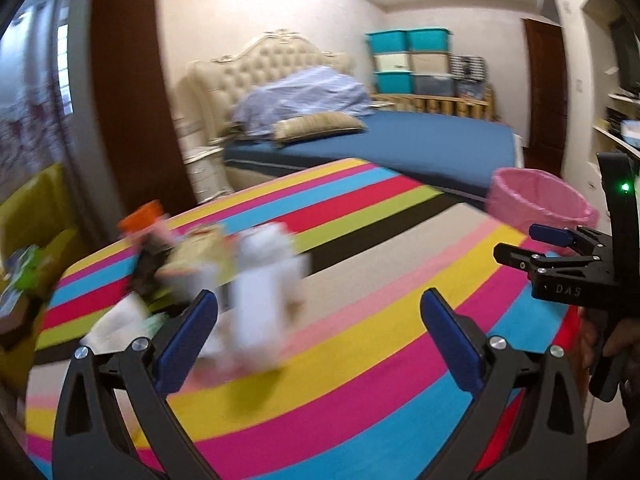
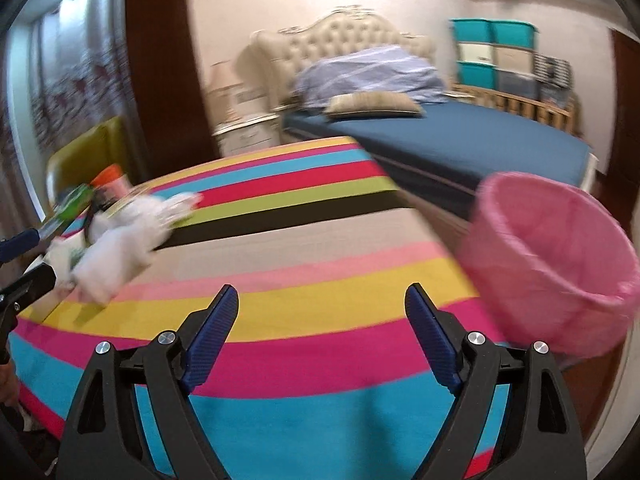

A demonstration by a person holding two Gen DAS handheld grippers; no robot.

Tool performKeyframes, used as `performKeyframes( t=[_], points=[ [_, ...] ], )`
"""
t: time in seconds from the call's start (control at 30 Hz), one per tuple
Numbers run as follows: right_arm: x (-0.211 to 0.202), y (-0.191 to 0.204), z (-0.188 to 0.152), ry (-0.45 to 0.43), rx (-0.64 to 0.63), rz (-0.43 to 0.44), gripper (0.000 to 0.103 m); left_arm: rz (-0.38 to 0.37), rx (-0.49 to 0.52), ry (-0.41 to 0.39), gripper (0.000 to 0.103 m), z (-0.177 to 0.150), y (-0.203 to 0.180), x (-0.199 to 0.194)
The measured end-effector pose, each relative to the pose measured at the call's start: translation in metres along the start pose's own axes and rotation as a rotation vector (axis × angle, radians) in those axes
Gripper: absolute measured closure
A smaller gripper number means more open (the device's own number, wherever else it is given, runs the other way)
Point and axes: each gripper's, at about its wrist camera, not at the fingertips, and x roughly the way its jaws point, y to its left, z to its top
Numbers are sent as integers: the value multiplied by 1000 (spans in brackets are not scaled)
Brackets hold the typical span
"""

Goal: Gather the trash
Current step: 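Return both tools over the table toward the remaining foam pieces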

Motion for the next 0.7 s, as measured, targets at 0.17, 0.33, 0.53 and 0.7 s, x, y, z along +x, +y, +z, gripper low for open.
performKeyframes(
  t=[0.17,0.33,0.53,0.7],
  points=[
    [9,61,0,26,-73,74,22,126,-91,23,5,-41,66,-35],
    [20,114,0,62,-139,137,22,233,-238,96,5,-83,127,-50],
    [34,170,-4,98,-222,187,22,283,-415,142,5,-119,183,-61],
    [49,200,2,118,-267,178,22,312,-405,138,5,-125,189,-64]
  ],
)
